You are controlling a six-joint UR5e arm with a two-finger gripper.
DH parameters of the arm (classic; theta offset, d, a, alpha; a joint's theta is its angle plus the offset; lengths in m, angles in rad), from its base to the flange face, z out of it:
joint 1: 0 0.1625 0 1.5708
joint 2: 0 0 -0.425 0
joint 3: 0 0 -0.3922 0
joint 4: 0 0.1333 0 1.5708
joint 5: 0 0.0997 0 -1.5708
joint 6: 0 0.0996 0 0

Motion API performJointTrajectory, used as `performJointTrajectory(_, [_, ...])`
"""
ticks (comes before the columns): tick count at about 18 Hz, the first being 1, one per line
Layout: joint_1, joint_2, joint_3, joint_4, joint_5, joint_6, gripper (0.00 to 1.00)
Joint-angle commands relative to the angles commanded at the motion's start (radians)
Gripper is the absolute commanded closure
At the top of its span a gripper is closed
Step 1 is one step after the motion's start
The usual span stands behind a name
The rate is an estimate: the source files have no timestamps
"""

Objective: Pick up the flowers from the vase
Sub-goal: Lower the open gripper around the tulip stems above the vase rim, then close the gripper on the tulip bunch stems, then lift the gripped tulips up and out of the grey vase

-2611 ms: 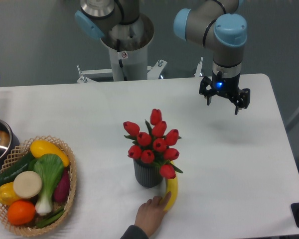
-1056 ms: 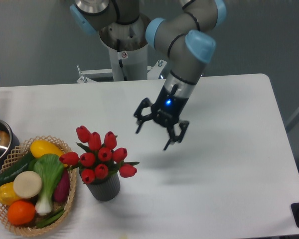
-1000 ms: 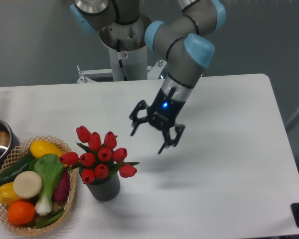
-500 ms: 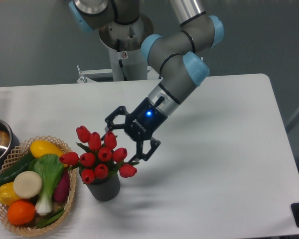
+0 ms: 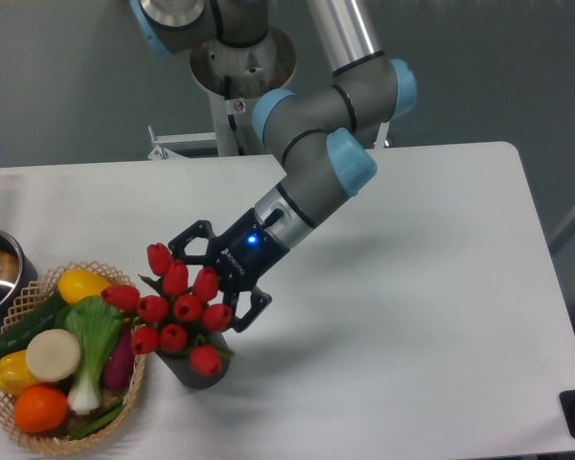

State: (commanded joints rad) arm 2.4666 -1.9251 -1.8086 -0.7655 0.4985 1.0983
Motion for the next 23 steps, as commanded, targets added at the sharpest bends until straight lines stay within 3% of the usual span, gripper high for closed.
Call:
performJointTrajectory(1, [0.0,-0.005,0.008,-0.002,0.0,0.015,1.0])
performJointTrajectory(9, [0.006,0.014,0.006,-0.002,0.031,0.065,1.0])
performJointTrajectory(15, [0.011,0.086,0.012,-0.002,0.018,-0.034,1.0])
performJointTrajectory(19, [0.002,0.118,0.066,-0.003,0.015,-0.19,1.0])
performJointTrajectory(23, [0.0,0.11,0.167,-0.003,0.015,-0.323,1.0])
